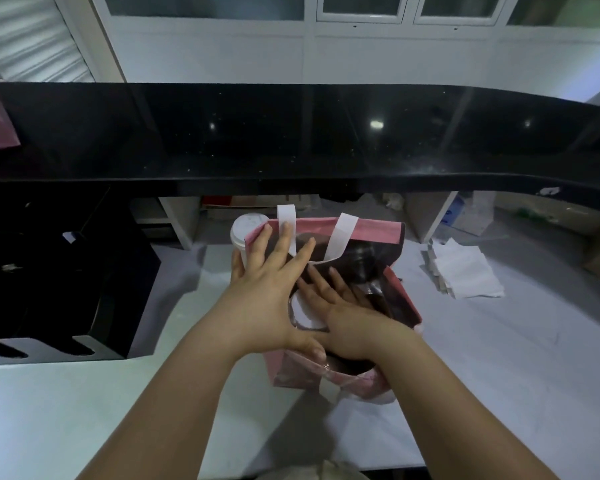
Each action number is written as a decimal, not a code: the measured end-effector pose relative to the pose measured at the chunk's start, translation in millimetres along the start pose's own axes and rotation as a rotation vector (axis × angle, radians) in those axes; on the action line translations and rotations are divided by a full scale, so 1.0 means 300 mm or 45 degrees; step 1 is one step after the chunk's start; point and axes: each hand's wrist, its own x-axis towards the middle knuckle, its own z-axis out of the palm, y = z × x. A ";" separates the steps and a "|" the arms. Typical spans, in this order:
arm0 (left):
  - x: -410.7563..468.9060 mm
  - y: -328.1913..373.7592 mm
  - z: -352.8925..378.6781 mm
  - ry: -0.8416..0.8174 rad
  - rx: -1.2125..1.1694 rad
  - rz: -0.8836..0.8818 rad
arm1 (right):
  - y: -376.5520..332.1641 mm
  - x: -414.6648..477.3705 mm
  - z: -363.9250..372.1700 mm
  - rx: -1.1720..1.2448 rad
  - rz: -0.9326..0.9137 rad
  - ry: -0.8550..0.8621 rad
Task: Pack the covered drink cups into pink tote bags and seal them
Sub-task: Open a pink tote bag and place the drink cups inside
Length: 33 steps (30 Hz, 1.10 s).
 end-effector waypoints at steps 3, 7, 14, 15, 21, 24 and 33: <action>-0.003 -0.002 0.010 0.023 0.021 0.006 | 0.003 0.003 0.030 -0.045 0.016 -0.014; -0.013 0.005 0.018 0.045 0.040 -0.001 | 0.011 -0.002 0.045 -0.084 0.046 -0.076; -0.021 -0.005 -0.023 0.212 -0.093 -0.058 | -0.026 -0.056 -0.121 0.131 -0.009 0.062; -0.026 -0.009 -0.035 0.281 -0.135 -0.045 | -0.034 -0.078 -0.156 0.211 -0.037 0.142; -0.040 -0.045 -0.086 0.623 -0.340 -0.050 | -0.082 -0.218 -0.352 0.469 -0.169 0.445; -0.021 -0.098 -0.117 0.648 -0.351 -0.127 | -0.115 -0.222 -0.430 0.485 -0.226 0.592; 0.074 -0.275 -0.160 0.574 -0.119 -0.321 | -0.195 0.168 -0.564 -0.160 -0.209 0.312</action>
